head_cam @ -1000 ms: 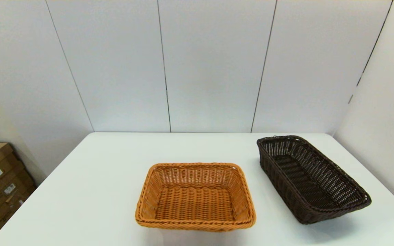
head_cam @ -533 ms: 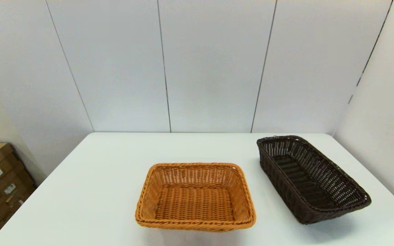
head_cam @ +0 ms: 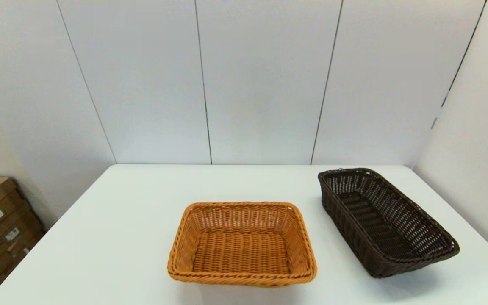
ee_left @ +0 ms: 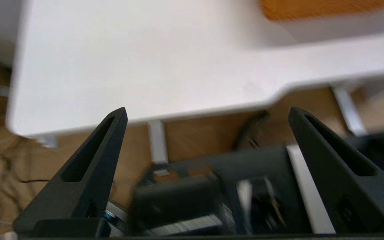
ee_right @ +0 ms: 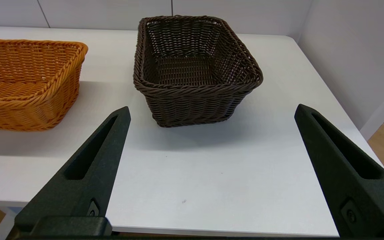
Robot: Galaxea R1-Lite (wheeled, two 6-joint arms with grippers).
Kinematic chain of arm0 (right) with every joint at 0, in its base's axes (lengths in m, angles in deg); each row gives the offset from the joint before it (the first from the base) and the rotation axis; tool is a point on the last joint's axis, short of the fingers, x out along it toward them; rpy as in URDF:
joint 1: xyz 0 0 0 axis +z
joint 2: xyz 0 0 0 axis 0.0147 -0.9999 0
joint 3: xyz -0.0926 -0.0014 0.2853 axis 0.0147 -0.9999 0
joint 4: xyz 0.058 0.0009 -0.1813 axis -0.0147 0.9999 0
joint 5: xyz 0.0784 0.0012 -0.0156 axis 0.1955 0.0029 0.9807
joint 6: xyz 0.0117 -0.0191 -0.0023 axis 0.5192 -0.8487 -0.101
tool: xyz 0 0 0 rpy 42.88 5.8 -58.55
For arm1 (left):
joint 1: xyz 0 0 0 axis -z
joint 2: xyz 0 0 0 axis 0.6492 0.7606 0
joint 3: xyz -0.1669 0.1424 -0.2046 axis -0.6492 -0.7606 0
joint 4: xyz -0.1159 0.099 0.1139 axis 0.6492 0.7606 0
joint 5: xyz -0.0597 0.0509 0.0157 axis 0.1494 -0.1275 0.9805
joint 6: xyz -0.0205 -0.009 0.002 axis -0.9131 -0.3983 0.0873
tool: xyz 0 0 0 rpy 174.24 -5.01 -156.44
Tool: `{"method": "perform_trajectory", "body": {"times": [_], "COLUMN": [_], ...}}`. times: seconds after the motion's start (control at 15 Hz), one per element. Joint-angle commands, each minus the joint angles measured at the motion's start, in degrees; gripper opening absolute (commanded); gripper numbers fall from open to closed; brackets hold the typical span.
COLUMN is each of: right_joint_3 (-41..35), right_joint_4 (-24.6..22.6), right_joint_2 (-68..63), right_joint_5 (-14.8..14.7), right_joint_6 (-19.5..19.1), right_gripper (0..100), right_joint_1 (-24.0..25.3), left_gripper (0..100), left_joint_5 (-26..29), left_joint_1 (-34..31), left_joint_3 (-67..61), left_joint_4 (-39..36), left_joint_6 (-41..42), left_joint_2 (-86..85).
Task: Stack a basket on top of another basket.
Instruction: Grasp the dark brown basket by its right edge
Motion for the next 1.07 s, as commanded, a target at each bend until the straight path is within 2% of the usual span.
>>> {"method": "perform_trajectory", "body": {"times": [0.07,0.33,0.47,0.67,0.73,0.87,1.07], "right_joint_3": [0.0,0.0,0.0,0.0,0.0,0.0,0.0], "right_joint_4": [0.0,0.0,0.0,0.0,0.0,0.0,0.0], "right_joint_2": [-0.1,-0.1,-0.1,0.0,-0.1,-0.1,-0.1], "right_joint_5": [0.0,0.0,0.0,0.0,0.0,0.0,0.0], "right_joint_6": [0.0,0.0,0.0,0.0,0.0,0.0,0.0], "right_gripper": [100,100,100,100,100,100,100], "right_joint_1": [0.0,0.0,0.0,0.0,0.0,0.0,0.0], "left_gripper": [100,100,100,100,100,100,100], "left_joint_5": [-2.9,-3.3,-6.2,-9.6,-9.6,-8.5,-8.4], "left_joint_1": [1.1,1.7,1.8,1.9,1.9,1.9,1.9], "left_joint_3": [-8.2,-15.0,-17.7,-23.0,-25.7,-28.9,-29.5], "left_joint_4": [-11.5,-15.3,-18.0,-29.0,-34.9,-41.4,-42.9], "left_joint_6": [0.2,1.2,1.0,1.1,0.8,1.0,0.7], "left_joint_2": [-3.8,-11.1,-11.8,-13.3,-13.3,-13.3,-13.3]}}
